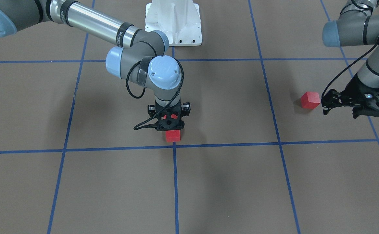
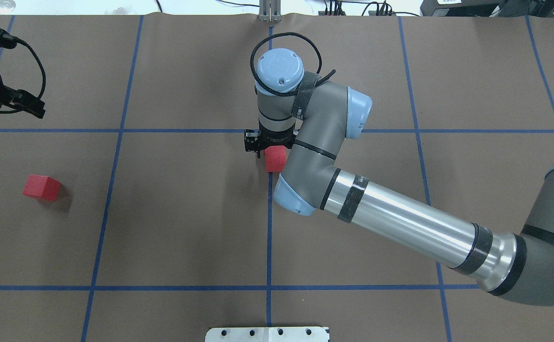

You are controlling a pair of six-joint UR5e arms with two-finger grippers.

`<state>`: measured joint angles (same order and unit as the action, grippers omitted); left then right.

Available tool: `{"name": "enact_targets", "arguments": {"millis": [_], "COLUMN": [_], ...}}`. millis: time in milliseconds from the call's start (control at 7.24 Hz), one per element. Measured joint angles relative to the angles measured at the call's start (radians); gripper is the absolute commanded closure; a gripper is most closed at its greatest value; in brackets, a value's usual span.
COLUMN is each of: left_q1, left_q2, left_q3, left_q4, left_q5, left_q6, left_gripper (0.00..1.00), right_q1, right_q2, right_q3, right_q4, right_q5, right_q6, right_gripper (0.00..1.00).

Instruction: Form red blocks into L shape at center

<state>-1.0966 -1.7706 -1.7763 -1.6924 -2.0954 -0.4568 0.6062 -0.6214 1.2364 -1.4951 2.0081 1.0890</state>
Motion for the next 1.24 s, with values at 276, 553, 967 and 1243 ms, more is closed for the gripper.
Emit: {"name": "enact_targets", "arguments": {"millis": [276,553,967,1243], "left_q1": [-0.001,0.002,0.089,0.174], "left_q2": [0.018,0.075,0.175,0.209], "left_q3": [-0.015,-0.055,-0.056,-0.054], "left_q4": [-0.009,-0.04,-0.256,-0.328], "left_q5": [-0.003,-0.005,0.028,0.095], "left_q6": [-0.046,-0.117,-0.289,-0.351], "left_gripper": [0.0,0.0,0.0,0.0], "right_q1": [0.046,0.112,0.164,0.178], "right_q2": [0.003,-0.004,-0.062,-0.106], "right_q3": [0.031,0.082,0.17,0.187], "right_q4": [-0.009,-0.037,-0.085,-0.084], "right_q5": [0.023,0.074,0.087,0.079], "right_q6": [0.003,0.0,-0.017,-0.027], "right_gripper": [0.01,0.01,0.01,0.01]}}
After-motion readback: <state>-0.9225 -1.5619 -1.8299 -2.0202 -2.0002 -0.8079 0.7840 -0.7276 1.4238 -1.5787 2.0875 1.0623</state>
